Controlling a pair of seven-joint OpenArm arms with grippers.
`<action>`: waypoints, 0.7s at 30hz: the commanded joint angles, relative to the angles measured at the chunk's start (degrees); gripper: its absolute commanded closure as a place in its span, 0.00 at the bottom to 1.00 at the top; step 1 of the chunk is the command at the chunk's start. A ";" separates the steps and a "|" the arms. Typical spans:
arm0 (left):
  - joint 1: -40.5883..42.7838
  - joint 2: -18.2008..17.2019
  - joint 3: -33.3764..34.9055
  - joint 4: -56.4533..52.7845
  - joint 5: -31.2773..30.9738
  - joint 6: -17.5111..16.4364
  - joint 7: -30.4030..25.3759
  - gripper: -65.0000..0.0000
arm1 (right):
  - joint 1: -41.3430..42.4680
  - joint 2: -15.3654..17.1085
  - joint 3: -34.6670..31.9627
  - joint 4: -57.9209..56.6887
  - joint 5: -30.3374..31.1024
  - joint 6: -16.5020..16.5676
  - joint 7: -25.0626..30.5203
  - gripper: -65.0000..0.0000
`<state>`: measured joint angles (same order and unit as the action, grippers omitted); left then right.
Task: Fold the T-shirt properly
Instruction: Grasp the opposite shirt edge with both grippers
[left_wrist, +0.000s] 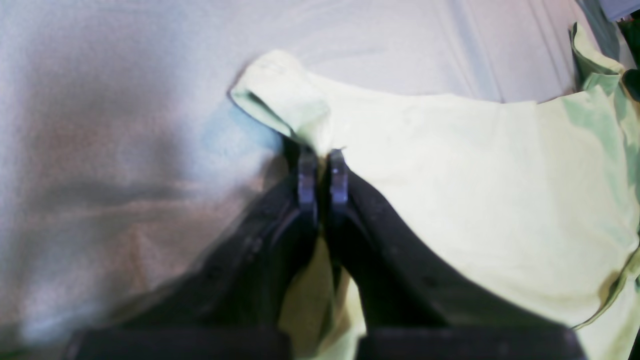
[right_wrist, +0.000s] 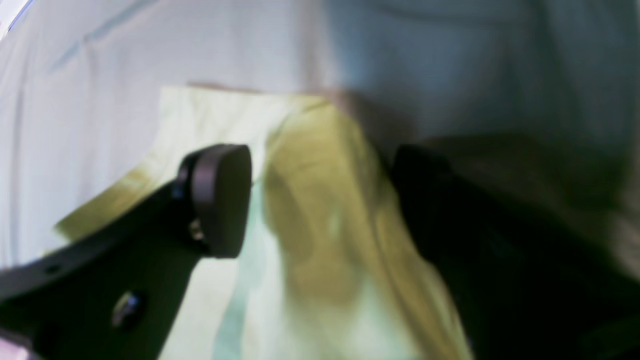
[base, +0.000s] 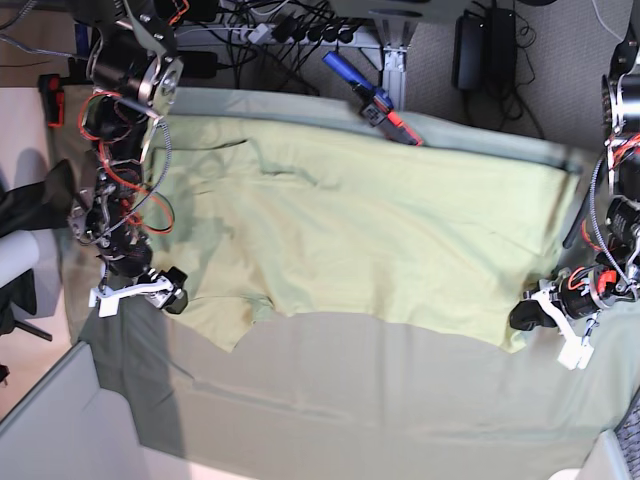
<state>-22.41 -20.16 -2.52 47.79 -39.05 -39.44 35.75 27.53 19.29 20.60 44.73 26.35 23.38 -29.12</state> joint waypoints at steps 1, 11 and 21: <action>-1.53 -0.79 -0.17 1.01 -0.98 -0.56 -1.01 1.00 | 1.18 0.37 -0.11 1.84 1.22 2.62 -0.98 0.32; -1.53 -0.79 -0.17 1.01 -0.98 -0.56 -0.98 1.00 | 1.16 -0.37 -0.11 7.39 2.78 2.60 -3.96 0.32; -1.53 -0.79 -0.17 1.01 -0.98 -0.56 -0.96 1.00 | 1.18 -0.39 -0.11 7.39 2.80 2.56 -3.67 0.70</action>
<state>-22.41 -20.16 -2.52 47.79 -39.03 -39.44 35.75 27.03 18.09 20.45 51.03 28.29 23.38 -33.89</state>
